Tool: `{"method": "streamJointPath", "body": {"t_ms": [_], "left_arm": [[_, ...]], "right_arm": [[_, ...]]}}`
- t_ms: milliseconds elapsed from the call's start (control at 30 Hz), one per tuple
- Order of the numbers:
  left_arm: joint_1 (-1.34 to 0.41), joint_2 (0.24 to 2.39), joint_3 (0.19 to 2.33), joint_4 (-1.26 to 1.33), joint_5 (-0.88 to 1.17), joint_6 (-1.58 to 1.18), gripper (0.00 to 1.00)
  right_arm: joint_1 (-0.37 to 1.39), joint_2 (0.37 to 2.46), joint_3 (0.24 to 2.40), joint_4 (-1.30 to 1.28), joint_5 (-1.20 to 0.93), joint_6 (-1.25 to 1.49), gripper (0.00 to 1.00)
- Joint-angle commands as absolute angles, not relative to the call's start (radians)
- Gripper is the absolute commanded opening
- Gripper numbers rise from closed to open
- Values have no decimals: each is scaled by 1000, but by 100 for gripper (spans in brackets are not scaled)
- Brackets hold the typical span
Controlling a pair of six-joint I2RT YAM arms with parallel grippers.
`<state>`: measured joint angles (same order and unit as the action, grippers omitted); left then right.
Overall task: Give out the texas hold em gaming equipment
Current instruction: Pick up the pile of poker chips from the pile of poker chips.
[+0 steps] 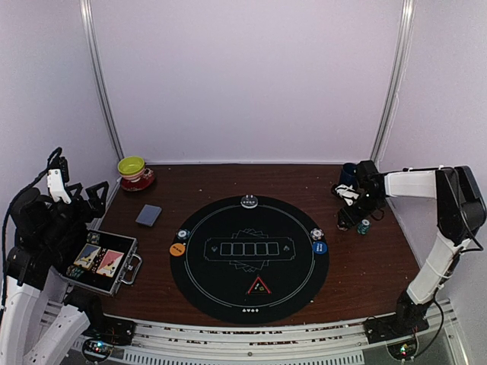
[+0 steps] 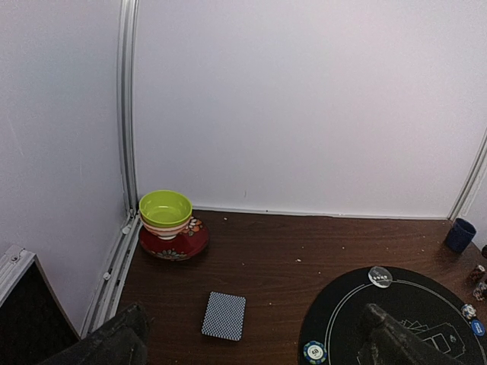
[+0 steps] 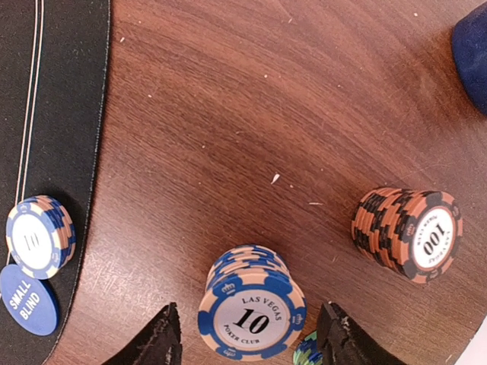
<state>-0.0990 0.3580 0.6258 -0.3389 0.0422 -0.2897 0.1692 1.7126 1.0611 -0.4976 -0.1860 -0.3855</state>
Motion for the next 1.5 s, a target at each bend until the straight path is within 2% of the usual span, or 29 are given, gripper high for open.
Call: {"method": "streamJointPath", "body": {"t_ms": [0,667,800,933,1167,1467], "left_arm": [[-91,345,619,-292,54,-280,98],[-92,343,618,-292,53,-279,98],[-92,344,618,-292,54,-279,98],[-92,344,618,-292,52,-279,98],[-92,343,618,-293,51,-279,98],[-92,342,618,-293,50,-280,98]], "right_arm": [[179,1734,1086,-497,-171,-372,61],[184,1720,1083,-479,-131,-358,42],[184,1701,1082,-476,-133,-358,42],[184,1695,1081,-477,-135,-360,50],[183,1694,1081,-478,-136,-362,52],[184,1694,1081,-485,-146,-365,42]]}}
